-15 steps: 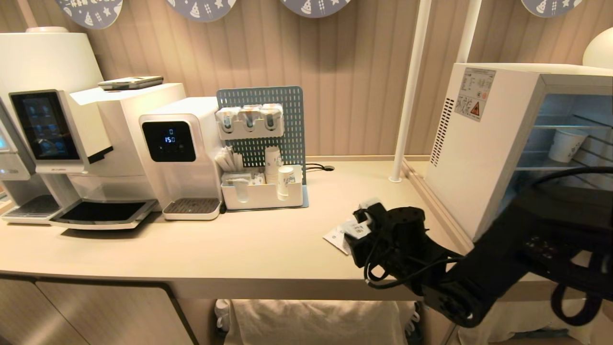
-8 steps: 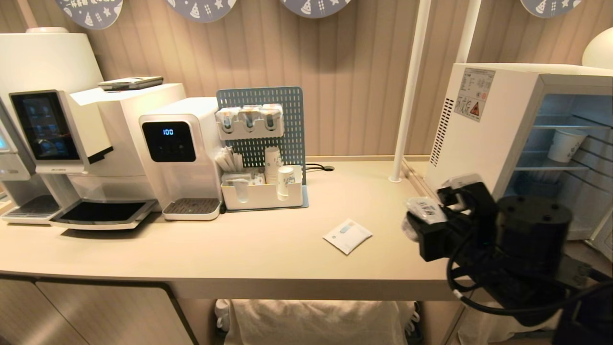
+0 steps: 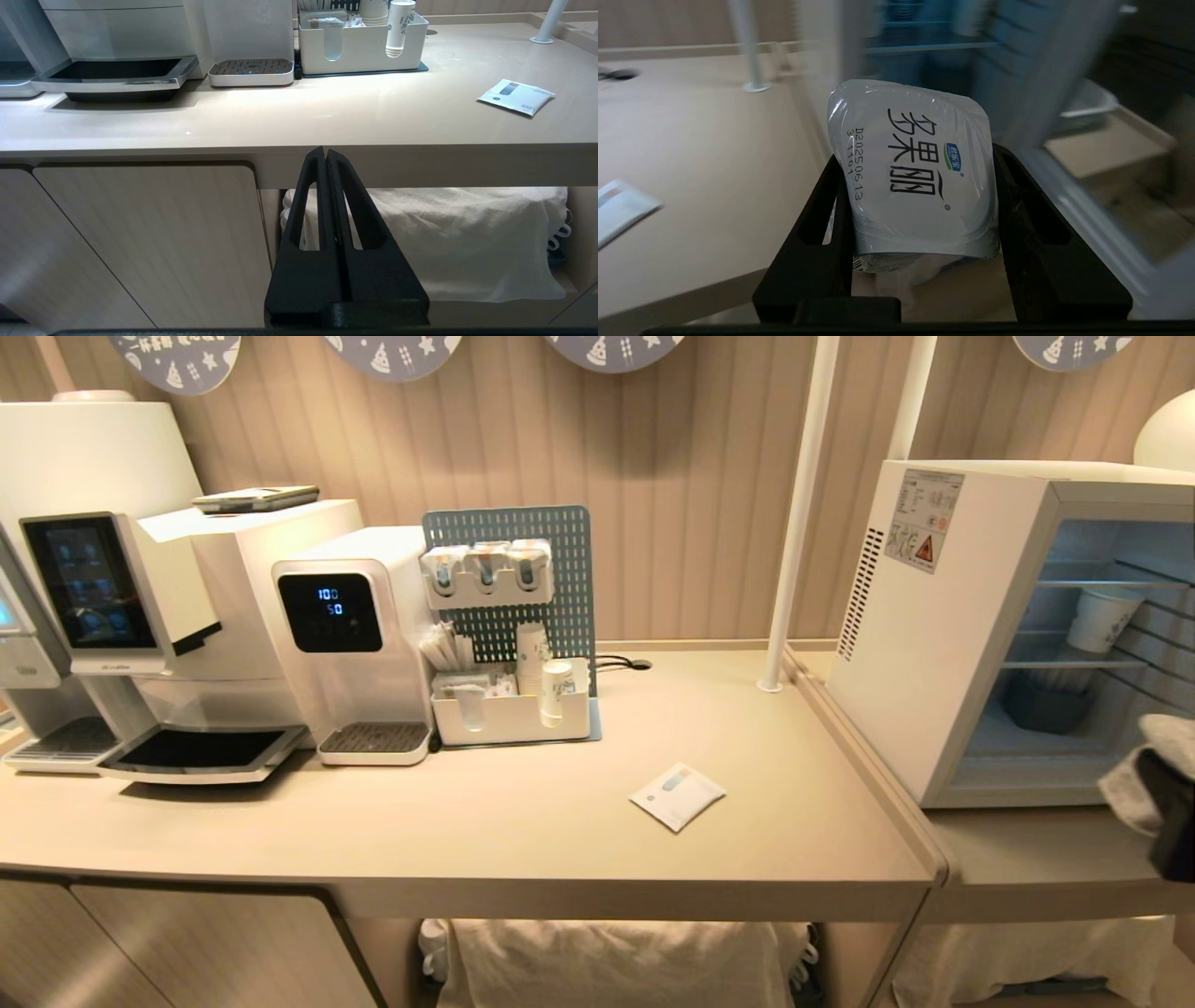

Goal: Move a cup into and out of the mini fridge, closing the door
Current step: Put the yoghurt in the freezer

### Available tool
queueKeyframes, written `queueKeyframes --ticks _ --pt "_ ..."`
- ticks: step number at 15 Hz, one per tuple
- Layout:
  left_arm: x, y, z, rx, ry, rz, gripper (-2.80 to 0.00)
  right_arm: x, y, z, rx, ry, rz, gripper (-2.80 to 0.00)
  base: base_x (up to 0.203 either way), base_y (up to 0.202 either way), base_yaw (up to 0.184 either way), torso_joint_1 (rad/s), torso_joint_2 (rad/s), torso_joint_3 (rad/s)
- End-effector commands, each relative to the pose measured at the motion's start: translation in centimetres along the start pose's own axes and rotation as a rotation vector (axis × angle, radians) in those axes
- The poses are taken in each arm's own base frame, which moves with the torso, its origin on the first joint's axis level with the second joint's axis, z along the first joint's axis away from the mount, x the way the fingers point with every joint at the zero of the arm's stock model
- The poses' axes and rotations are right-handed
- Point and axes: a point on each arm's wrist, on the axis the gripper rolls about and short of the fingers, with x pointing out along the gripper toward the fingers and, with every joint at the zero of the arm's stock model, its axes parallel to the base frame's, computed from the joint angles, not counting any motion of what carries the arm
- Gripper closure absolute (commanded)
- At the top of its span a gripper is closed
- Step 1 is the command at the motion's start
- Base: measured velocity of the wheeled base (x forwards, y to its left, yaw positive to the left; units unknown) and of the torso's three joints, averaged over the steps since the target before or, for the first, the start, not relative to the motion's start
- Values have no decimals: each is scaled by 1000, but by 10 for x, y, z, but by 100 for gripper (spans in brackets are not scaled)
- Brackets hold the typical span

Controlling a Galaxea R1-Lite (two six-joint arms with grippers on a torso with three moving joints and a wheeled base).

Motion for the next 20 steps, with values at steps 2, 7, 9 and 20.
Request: queueKeyframes --ticks 2,7,9,20 --pt "0 0 0 -1 1 1 0 -30 -56 1 112 -70 -265 0 0 0 0 0 0 0" --pt "0 0 0 -2 1 -1 0 -87 -93 -39 179 -137 -469 0 0 0 0 0 0 0" --pt "0 0 0 -2 0 -1 0 -102 -95 -61 201 -192 -397 0 0 0 0 0 0 0" --pt "0 0 0 -1 1 -1 0 -107 -68 -135 159 -57 435 0 0 0 0 0 0 0"
